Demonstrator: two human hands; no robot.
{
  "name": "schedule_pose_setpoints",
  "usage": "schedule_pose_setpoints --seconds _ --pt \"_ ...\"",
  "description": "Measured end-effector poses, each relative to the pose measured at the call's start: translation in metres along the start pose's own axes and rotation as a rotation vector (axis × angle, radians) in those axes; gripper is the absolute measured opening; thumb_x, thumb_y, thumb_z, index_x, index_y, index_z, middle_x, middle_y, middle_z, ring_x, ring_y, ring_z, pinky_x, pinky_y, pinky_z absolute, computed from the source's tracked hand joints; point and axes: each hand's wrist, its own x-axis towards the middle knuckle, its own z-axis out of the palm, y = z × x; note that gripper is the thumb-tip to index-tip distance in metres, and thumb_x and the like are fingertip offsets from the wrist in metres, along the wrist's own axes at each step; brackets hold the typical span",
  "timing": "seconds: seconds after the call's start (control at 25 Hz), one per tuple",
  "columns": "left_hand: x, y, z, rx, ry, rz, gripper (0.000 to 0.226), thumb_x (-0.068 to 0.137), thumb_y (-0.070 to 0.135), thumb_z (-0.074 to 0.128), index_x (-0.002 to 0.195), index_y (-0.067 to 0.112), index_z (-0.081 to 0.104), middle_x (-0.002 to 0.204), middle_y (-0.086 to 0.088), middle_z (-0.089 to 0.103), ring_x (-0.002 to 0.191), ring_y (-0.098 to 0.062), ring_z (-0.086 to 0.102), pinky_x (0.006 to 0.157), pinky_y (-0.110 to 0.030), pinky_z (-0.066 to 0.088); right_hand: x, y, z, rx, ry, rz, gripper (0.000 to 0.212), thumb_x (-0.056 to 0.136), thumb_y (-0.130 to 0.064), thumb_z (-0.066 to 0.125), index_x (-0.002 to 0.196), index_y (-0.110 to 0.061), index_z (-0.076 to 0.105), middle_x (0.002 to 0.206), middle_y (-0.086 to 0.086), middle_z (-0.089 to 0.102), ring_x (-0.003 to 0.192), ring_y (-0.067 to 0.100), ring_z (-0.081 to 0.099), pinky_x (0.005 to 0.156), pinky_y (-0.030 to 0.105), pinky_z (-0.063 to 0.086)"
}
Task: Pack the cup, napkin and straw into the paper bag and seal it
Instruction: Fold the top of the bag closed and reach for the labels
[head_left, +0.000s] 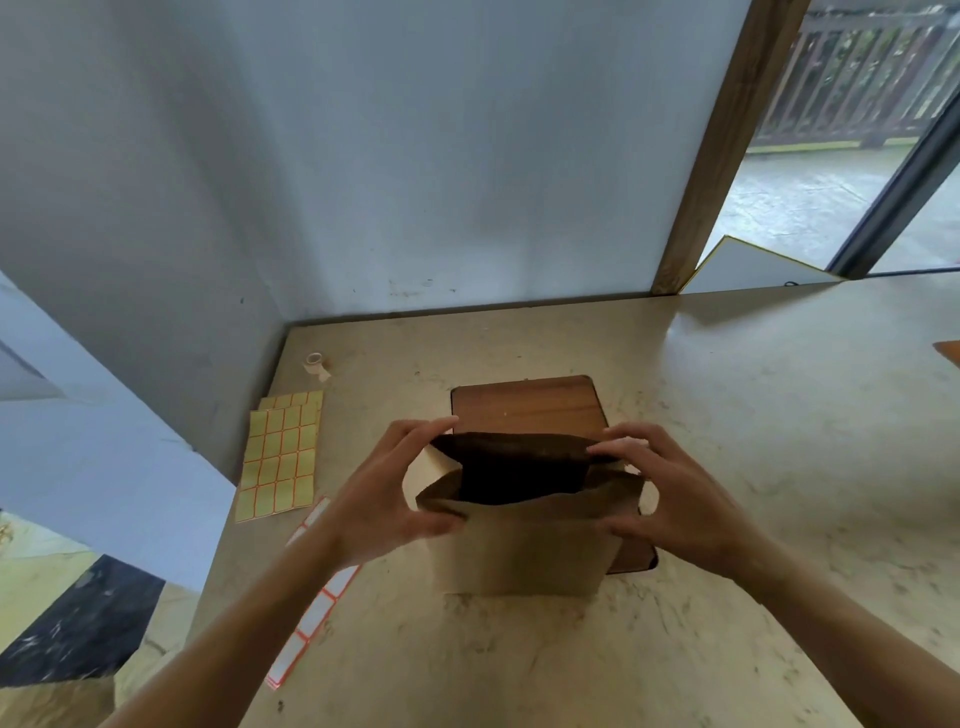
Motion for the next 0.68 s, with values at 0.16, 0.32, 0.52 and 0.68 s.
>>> schedule_pose_setpoints --seconds 0.16,0.32,0.52,0.68 --pt "0.005 -0.005 0.008 -0.08 0.07 0.008 0.075 0.073 0.029 0.082 0.132 0.048 0.041 0.109 0.022 0.061 0.106 0.0 0.057 0.093 -0.018 0.043 0.002 0.0 0.007 0.107 0.077 0.105 0.043 0.074 -0.032 0.079 0.103 -0.039 0.049 0.105 -0.013 0.063 0.094 0.007 0.062 0.08 0.025 0.054" --pt "0.005 -0.013 0.018 -0.166 0.082 0.022 0.054 0.081 0.034 0.074 0.129 0.043 0.05 0.103 0.023 0.066 0.101 -0.002 0.062 0.086 -0.015 0.048 0.004 0.002 0.019 0.224 0.098 0.166 0.05 0.077 -0.027 0.077 0.107 -0.044 0.041 0.099 -0.016 0.066 0.087 -0.001 0.063 0.075 0.008 0.047" --pt "0.003 -0.015 0.025 -0.212 0.125 -0.017 0.035 0.086 0.043 0.065 0.119 0.051 0.056 0.107 0.034 0.061 0.1 0.006 0.059 0.072 -0.01 0.05 0.008 -0.001 0.021 0.288 0.128 0.154 0.036 0.083 -0.027 0.07 0.109 -0.044 0.052 0.095 -0.015 0.066 0.083 -0.002 0.064 0.066 0.014 0.054" --pt "0.004 -0.011 0.031 -0.2 0.163 -0.057 0.029 0.088 0.044 0.057 0.116 0.053 0.054 0.104 0.029 0.061 0.099 0.009 0.057 0.07 -0.007 0.048 0.009 0.002 0.027 0.148 0.118 0.168 0.034 0.09 -0.035 0.059 0.122 -0.045 0.05 0.104 -0.012 0.06 0.084 0.013 0.062 0.069 0.031 0.058"
